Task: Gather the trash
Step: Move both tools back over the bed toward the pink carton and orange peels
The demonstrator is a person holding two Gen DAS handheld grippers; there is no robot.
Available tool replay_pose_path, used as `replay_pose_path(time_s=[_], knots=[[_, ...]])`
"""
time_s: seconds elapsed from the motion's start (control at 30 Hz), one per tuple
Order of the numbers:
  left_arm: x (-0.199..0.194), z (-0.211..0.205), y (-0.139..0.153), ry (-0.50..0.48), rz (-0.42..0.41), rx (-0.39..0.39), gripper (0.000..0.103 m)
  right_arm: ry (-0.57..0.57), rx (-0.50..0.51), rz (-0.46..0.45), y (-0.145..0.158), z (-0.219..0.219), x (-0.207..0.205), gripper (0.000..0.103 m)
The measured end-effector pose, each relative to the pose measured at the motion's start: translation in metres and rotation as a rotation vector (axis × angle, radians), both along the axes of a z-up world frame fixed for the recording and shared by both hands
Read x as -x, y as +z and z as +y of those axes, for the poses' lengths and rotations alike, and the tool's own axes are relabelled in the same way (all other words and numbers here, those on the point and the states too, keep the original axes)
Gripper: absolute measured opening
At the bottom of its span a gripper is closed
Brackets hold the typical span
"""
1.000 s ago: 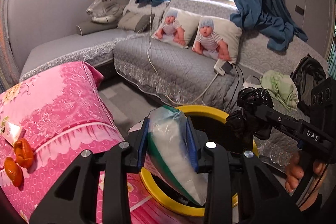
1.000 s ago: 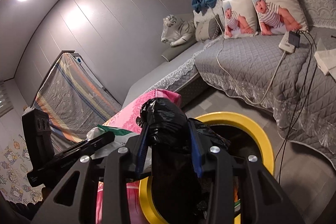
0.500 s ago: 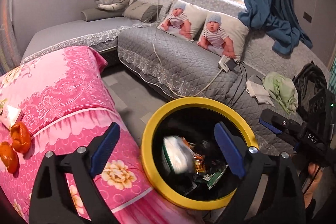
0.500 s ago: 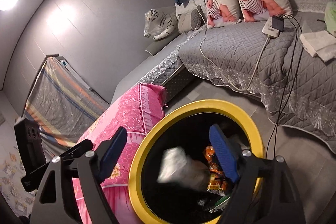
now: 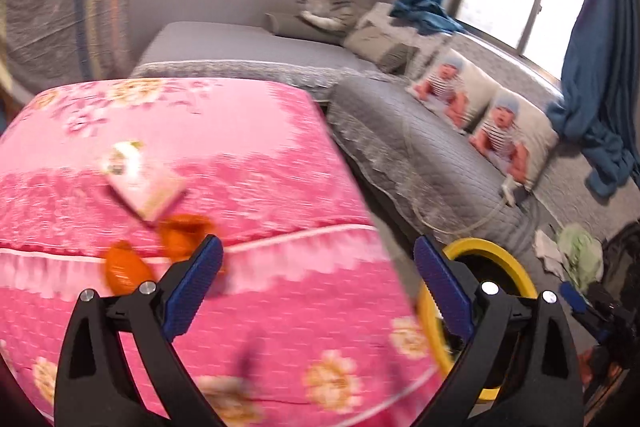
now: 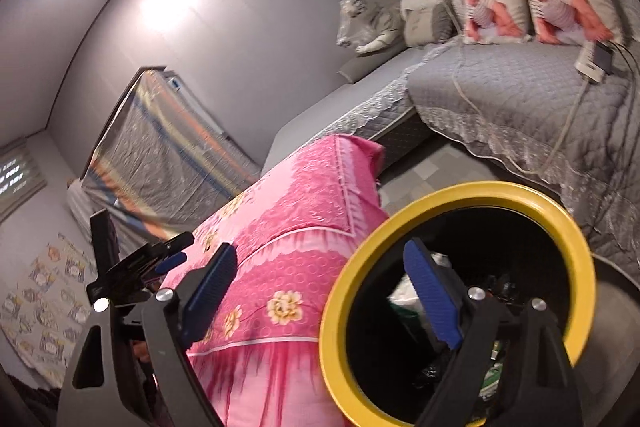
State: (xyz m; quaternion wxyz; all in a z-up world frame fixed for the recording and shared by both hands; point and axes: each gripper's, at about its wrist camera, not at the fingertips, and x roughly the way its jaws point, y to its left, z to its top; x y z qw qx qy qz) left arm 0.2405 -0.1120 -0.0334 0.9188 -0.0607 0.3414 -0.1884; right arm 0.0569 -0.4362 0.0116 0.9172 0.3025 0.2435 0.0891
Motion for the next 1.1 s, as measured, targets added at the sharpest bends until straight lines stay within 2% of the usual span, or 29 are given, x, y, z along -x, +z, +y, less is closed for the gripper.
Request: replay_pose_path(time_s=[0.2, 0.3, 0.4, 0.5, 0.7, 0.97, 1.1], knots=[[-0.021, 0.101, 0.0, 0.168, -0.037, -0.027, 0.092, 0.106, 0.107, -0.033, 0.016, 0.044, -0.016, 0.087], [-0.034, 0.139, -0.005, 0.184, -0.022, -0.029, 0.092, 0.151, 0.145, -0.034, 0.02, 0.067, -0.029, 0.087], [-0.051, 0.155, -0.015, 0.179, 0.017, -0.021, 0.092, 0.177, 0.147, -0.031, 0.021, 0.083, -0.041, 0.087], [-0.07, 0.164, -0.029, 0.158, 0.085, 0.05, 0.092, 0.199, 0.124, -0.031, 0.02, 0.093, -0.054, 0.087], [-0.094, 0.165, -0.036, 0.116, 0.102, 0.129, 0.092, 0.226, 0.15, -0.034, 0.024, 0.106, -0.064, 0.087], [-0.116, 0.198, -0.043, 0.136, 0.171, 0.404, 0.092, 0.23, 0.13, -0.055, 0.027, 0.096, -0.066, 0.087], [-0.112, 0.2, -0.039, 0.138, 0.158, 0.418, 0.092, 0.244, 0.153, -0.055, 0.025, 0.099, -0.067, 0.087]])
